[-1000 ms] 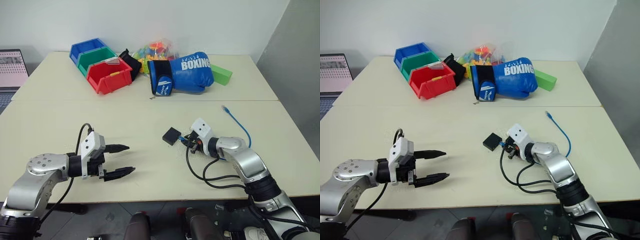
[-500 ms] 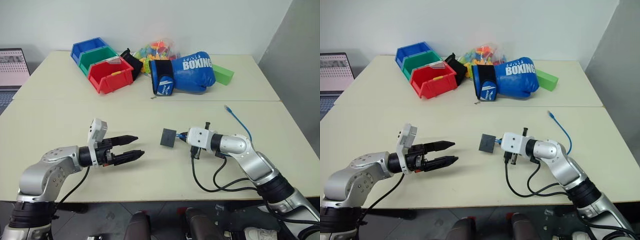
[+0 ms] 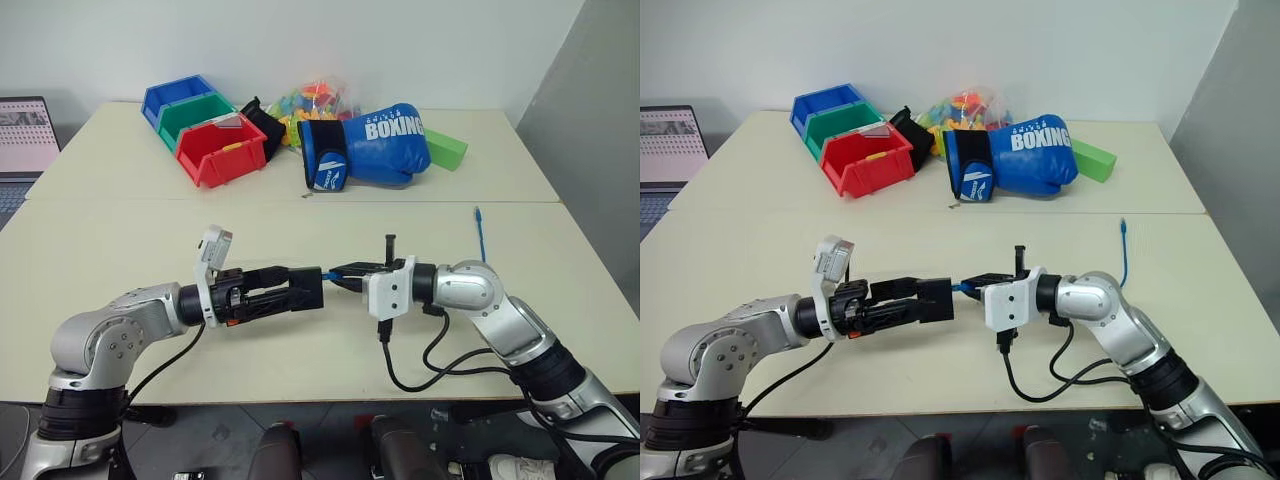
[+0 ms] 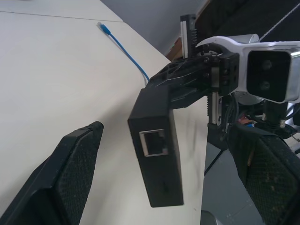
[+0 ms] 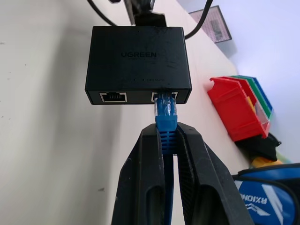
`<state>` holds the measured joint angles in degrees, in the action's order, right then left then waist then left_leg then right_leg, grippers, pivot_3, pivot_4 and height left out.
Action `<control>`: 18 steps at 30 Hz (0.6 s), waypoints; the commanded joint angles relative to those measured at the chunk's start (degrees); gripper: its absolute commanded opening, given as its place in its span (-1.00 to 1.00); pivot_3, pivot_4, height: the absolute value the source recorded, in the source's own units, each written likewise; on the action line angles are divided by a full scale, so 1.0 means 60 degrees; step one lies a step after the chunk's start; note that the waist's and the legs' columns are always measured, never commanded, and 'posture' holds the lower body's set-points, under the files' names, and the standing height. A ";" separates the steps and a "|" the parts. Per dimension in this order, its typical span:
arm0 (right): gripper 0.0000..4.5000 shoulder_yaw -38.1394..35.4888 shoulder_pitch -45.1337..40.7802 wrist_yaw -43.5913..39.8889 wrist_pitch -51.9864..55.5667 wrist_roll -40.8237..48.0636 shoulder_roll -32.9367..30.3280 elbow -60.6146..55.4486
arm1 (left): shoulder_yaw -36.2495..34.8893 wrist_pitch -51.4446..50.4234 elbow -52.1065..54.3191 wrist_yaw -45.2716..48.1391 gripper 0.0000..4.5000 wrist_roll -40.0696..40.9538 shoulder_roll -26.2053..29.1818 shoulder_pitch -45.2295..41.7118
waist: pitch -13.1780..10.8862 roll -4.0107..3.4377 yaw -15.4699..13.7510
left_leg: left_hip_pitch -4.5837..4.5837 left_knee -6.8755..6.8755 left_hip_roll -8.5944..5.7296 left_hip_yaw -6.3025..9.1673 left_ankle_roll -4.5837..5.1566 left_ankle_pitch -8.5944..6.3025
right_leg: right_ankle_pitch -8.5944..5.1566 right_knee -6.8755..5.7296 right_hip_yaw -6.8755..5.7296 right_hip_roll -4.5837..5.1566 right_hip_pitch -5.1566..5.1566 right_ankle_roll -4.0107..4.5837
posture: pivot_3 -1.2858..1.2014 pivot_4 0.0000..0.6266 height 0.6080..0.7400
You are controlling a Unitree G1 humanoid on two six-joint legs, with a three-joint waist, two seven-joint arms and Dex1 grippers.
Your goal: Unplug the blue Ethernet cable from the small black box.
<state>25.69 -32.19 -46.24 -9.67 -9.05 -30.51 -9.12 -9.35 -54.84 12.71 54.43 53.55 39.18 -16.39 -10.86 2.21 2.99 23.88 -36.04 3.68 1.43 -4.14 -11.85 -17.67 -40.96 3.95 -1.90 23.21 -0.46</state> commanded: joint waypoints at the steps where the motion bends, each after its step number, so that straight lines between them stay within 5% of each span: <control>1: -0.95 -0.0345 -0.0179 -0.0037 -0.0163 0.0002 0.0050 -0.0478 | -0.0140 -0.0173 0.0279 -0.0181 1.00 0.0374 -0.0121 -0.0141 | 0.0000 0.0000 -0.0014 | 0.0000 0.0000 0.0000 0.0000 0.0000 0.0000 | 0.0000 0.0000 0.0000 0.0000 0.0000 0.0000 | 0.03 -0.52 1.00; 6: -0.95 -0.0393 -0.0182 -0.0023 -0.0139 0.0022 0.0088 -0.0513 | -0.0280 -0.0402 0.0165 -0.0324 0.80 0.0671 -0.0195 -0.0236 | 0.0000 0.0000 -0.0019 | 0.0000 0.0000 0.0000 0.0000 0.0000 0.0000 | 0.0001 0.0000 0.0002 0.0001 -0.0001 0.0001 | 0.03 -0.52 1.00; 18: -0.95 -0.0494 -0.0172 0.0067 -0.0280 -0.0059 0.0116 -0.0416 | -0.0510 -0.0847 -0.0123 -0.0470 -0.35 0.1302 -0.0173 -0.0297 | 0.0000 0.0000 -0.0022 | 0.0000 -0.0001 -0.0001 0.0000 0.0000 0.0000 | 0.0001 0.0000 0.0001 0.0002 -0.0001 0.0001 | 0.03 -0.52 1.00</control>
<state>24.50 -32.25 -46.18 -10.38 -9.67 -30.20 -9.86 -11.01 -59.67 11.22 51.62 59.96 38.02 -17.49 -10.86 2.21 2.86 23.88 -36.04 3.67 1.43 -4.14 -11.85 -17.67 -40.96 3.95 -1.89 23.21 -0.45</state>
